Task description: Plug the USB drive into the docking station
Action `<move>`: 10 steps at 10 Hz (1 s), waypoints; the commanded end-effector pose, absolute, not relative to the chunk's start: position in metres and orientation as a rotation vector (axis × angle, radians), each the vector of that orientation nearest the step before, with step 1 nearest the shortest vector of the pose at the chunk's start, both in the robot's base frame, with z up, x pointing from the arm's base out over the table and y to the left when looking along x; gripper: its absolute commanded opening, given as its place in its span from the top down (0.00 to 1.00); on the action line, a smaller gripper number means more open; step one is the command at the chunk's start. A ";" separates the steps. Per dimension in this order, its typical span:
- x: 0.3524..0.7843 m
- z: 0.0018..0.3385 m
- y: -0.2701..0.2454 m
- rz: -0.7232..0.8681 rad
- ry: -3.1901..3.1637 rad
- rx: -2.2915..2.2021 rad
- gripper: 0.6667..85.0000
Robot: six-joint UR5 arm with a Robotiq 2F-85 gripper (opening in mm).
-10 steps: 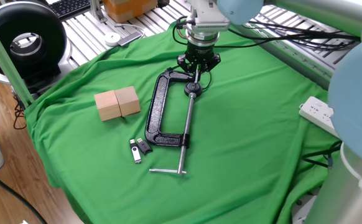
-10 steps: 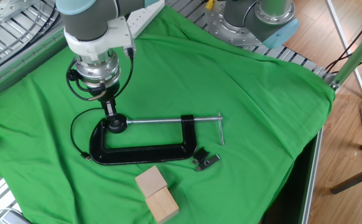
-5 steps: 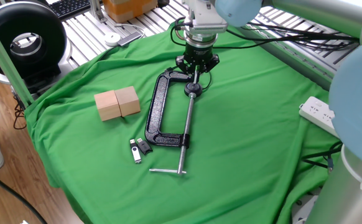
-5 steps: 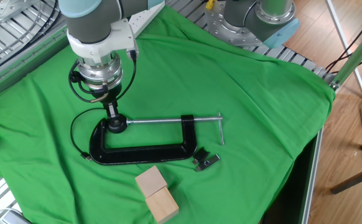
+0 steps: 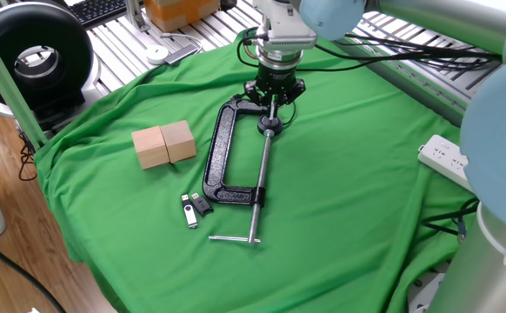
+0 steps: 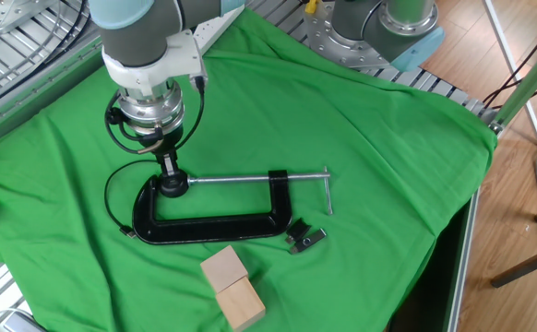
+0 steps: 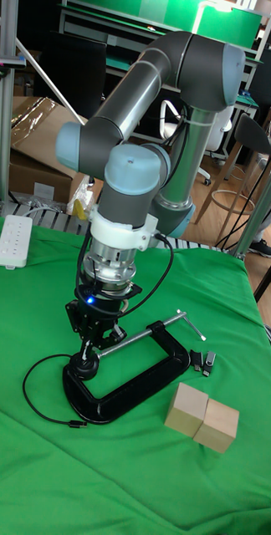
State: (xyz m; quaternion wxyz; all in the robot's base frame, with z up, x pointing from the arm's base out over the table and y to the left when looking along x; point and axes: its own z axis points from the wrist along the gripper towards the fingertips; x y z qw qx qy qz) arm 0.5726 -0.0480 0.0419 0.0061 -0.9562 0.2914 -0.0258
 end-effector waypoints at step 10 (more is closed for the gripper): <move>0.576 0.041 -0.048 -0.092 0.905 -2.963 0.99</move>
